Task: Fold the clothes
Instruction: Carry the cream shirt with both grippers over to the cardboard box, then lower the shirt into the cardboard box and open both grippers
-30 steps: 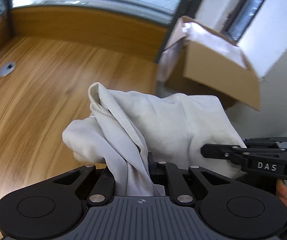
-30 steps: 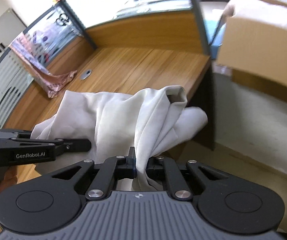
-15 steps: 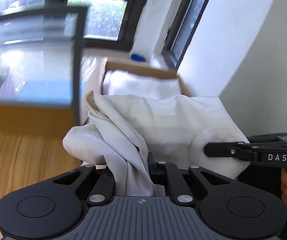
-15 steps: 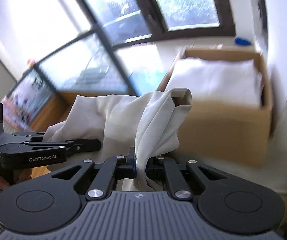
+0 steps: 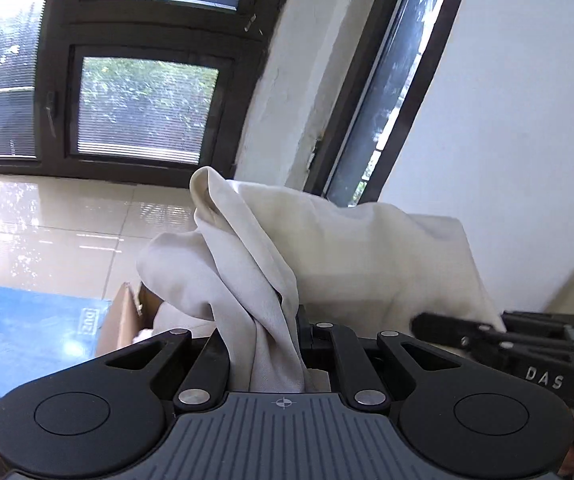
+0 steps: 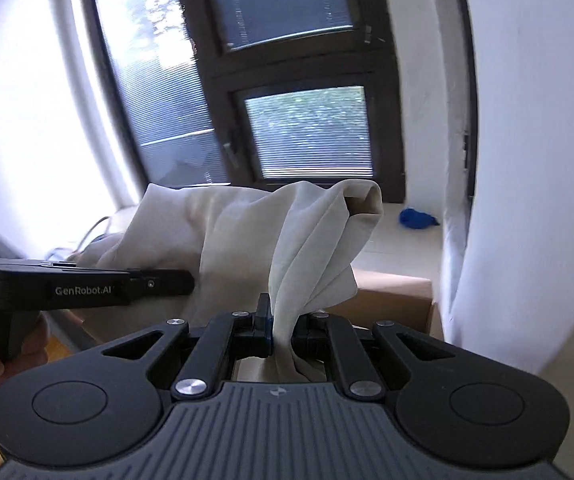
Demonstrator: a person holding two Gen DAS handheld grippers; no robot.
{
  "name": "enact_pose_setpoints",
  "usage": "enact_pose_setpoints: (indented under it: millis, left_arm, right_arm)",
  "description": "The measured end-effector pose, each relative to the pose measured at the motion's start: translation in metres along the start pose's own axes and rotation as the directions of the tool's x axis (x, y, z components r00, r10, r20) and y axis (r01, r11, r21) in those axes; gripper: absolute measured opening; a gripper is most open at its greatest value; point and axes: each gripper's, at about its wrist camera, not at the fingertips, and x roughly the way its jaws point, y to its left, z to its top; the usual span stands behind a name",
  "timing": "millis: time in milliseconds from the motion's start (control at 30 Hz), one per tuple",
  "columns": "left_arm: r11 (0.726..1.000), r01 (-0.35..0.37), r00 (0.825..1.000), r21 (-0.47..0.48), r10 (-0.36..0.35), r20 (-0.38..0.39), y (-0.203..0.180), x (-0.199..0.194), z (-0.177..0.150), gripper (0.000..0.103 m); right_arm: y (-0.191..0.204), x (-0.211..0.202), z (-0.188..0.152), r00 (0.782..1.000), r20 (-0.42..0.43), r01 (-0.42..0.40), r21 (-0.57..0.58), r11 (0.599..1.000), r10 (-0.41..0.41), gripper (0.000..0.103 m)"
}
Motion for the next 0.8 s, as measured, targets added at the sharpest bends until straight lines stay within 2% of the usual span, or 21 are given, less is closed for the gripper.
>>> enact_pose_setpoints:
  millis: [167, 333, 433, 600, 800]
  left_arm:
    - [0.999, -0.037, 0.992, -0.027, 0.034, -0.121, 0.017, 0.046, -0.023, 0.01]
    - [0.996, -0.061, 0.965, -0.068, 0.042, -0.257, 0.038, 0.072, -0.048, 0.012]
    - [0.995, -0.071, 0.952, -0.072, 0.046, -0.303, 0.045, 0.08, -0.056, 0.016]
    - [0.996, -0.079, 0.958, -0.043, 0.064, -0.279, 0.045, 0.079, -0.052, 0.014]
    - [0.996, -0.087, 0.979, 0.023, 0.09, -0.185, 0.03, 0.07, -0.026, 0.012]
  right_arm:
    - [-0.025, 0.046, -0.024, 0.996, -0.089, 0.015, 0.053, 0.998, -0.01, 0.009]
    - [-0.045, 0.075, -0.048, 0.978, -0.21, 0.014, 0.106, 0.994, 0.009, 0.009]
    - [-0.042, 0.083, -0.06, 0.965, -0.263, 0.027, 0.087, 0.996, -0.004, 0.01]
    - [-0.026, 0.088, -0.073, 0.955, -0.295, 0.04, 0.057, 0.998, -0.021, 0.013]
    - [-0.017, 0.072, -0.046, 0.98, -0.194, 0.04, 0.006, 0.999, -0.038, 0.012]
